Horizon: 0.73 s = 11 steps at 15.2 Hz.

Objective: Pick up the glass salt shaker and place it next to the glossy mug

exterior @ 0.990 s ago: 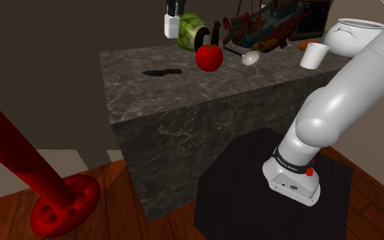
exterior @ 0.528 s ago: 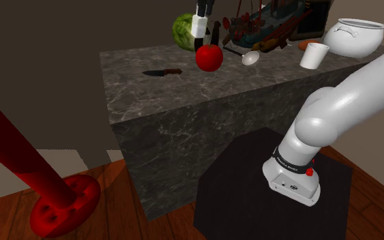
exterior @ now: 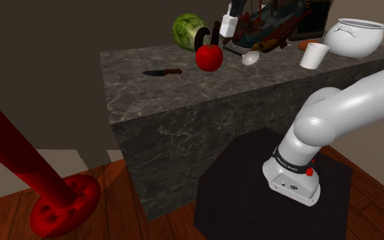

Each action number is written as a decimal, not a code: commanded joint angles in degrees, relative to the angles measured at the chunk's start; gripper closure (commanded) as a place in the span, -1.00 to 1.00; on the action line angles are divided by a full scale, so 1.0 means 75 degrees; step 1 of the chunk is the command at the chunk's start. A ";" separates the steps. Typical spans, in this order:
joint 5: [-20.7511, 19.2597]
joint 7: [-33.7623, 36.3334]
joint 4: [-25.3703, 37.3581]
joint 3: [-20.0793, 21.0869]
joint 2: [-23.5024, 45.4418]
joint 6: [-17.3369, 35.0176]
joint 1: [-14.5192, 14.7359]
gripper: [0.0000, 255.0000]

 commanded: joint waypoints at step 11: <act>-0.1046 -0.1973 -0.0514 -0.1720 -0.1350 -0.0741 -0.0430 1.00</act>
